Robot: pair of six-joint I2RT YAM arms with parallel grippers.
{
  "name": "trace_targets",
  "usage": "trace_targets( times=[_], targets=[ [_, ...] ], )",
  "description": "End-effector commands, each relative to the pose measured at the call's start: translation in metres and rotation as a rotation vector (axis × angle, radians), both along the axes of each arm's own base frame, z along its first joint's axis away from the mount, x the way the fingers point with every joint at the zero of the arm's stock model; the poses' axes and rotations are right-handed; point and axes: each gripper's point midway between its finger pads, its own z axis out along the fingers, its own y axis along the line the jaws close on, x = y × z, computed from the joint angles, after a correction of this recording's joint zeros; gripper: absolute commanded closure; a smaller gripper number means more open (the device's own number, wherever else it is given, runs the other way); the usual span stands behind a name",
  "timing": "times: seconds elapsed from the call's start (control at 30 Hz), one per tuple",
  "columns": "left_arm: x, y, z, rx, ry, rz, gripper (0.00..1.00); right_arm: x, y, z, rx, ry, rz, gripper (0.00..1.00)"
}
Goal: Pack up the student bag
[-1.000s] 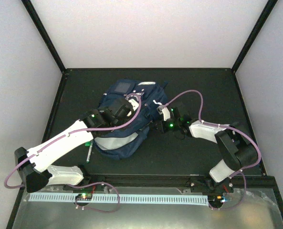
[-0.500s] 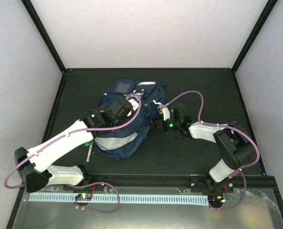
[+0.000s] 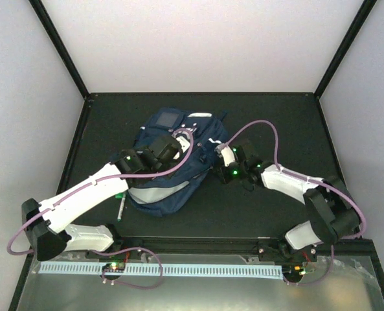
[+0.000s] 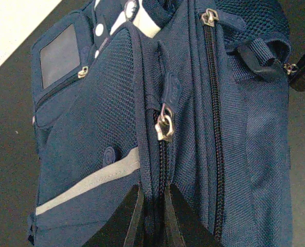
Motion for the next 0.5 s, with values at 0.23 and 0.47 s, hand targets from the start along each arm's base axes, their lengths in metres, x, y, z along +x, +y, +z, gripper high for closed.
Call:
trace_targets(
  times=[0.23, 0.47],
  targets=[
    [0.015, -0.021, -0.018, -0.050, 0.010, -0.016, 0.98, -0.053, 0.040, 0.031, -0.073, -0.151, 0.191, 0.98],
    [0.015, -0.036, -0.037, -0.113, 0.070, -0.048, 0.98, -0.088, 0.058, 0.053, 0.069, -0.220, 0.248, 0.98]
  ],
)
